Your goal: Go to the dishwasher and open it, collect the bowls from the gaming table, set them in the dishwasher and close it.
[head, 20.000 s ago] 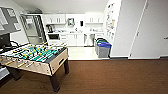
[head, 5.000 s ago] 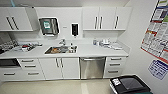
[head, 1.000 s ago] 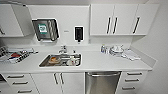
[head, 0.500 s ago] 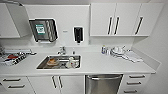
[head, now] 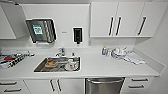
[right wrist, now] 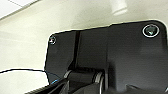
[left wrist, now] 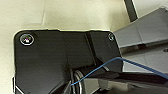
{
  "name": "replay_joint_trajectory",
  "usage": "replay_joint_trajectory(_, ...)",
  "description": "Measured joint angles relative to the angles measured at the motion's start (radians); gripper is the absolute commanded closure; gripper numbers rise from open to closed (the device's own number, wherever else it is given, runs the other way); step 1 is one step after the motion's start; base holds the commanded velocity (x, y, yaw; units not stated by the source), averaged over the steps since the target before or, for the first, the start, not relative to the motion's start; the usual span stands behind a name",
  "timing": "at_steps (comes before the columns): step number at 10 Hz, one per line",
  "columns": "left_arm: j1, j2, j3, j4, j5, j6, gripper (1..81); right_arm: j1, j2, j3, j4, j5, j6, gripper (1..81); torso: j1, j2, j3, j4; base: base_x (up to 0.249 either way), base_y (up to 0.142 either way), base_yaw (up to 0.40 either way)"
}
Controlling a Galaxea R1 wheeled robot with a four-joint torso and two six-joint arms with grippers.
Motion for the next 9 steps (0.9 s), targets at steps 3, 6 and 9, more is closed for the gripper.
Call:
replay_joint_trajectory(3, 0.000, -0.001, 0.000, 0.000, 0.000, 0.000, 1.0, 0.000, 0.002, 0.000, 0.000, 0.000, 0.000, 1.0, 0.000, 0.000, 0.000, 0.000, 0.127, 0.000, 0.000)
replay_joint_trajectory(6, 0.000, 0.000, 0.000, 0.000, 0.000, 0.000, 1.0, 0.000, 0.003, 0.000, 0.000, 0.000, 0.000, 1.0, 0.000, 0.000, 0.000, 0.000, 0.127, 0.000, 0.000)
replay_joint_trajectory(9, -0.012, 0.000, 0.000, 0.000, -0.005, 0.000, 1.0, 0.006, 0.004, 0.000, 0.000, 0.005, 0.000, 1.0, 0.001, 0.001, 0.000, 0.000, 0.000, 0.000, 0.000)
